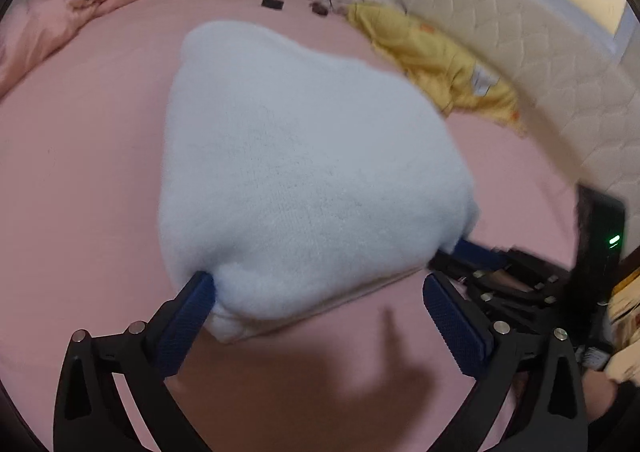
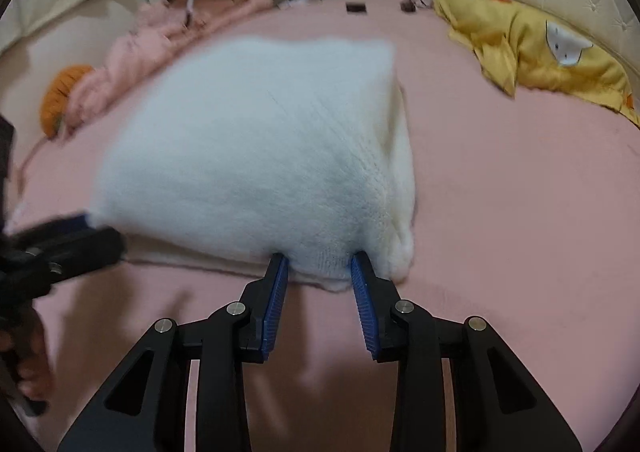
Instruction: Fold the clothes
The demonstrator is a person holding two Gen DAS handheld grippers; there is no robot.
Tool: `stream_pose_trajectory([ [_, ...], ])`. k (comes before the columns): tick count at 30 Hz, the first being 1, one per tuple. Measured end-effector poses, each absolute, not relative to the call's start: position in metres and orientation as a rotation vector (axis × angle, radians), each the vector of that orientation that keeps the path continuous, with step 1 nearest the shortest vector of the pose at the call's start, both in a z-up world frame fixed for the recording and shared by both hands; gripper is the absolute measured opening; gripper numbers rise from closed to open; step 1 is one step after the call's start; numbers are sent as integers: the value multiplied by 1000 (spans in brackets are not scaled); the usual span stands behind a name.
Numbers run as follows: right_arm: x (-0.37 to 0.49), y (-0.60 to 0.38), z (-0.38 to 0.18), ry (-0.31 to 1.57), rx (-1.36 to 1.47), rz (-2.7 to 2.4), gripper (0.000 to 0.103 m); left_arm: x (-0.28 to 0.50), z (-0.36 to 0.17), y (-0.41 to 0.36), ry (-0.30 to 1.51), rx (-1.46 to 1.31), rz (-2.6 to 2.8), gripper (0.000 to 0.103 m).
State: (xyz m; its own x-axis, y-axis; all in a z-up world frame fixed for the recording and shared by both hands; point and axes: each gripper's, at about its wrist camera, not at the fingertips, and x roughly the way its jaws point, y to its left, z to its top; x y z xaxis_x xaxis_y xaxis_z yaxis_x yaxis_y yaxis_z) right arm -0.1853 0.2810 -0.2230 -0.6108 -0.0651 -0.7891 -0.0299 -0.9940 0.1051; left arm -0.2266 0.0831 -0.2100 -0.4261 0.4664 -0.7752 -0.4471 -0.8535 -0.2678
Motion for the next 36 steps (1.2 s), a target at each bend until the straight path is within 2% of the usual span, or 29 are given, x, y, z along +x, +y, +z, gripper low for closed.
stream_pose_trajectory([
  [2, -188, 278, -224, -136, 1388, -2807, 34, -224, -212, 91, 74, -1251, 2279, 103],
  [5, -189, 281, -226, -164, 1376, -2804, 36, -218, -213, 83, 84, -1259, 2271, 103],
  [8, -182, 298, -214, -348, 1346, -2737, 40, -213, -205, 65, 90, -1439, 2282, 103],
  [10, -166, 310, -200, -491, 1384, -2759, 44, -196, -190, 53, 177, -1440, 2357, 103],
  [12, -138, 312, -184, -591, 1346, -2804, 57, -172, -169, 39, 268, -1372, 2463, 103],
  [15, -95, 296, -163, -533, 1264, -2918, 65, -139, -149, 26, 329, -1344, 2569, 103],
  [19, -47, 265, -149, -371, 1263, -3031, 66, -91, -145, 14, 178, -1343, 2607, 103],
  [21, -21, 250, -150, -307, 1264, -3086, 66, -65, -158, 10, 107, -1368, 2630, 103],
  [24, -1, 240, -160, -307, 1301, -3065, 67, -22, -187, 3, -1, -1407, 2630, 103],
  [26, -3, 239, -160, -275, 1341, -3042, 67, 0, -200, 1, -9, -1398, 2597, 103],
  [30, 5, 240, -151, -243, 1276, -3095, 67, 0, -191, 4, -32, -1377, 2599, 103],
  [36, 8, 236, -143, -204, 1237, -3106, 67, 7, -176, 4, 36, -1279, 2653, 103],
])
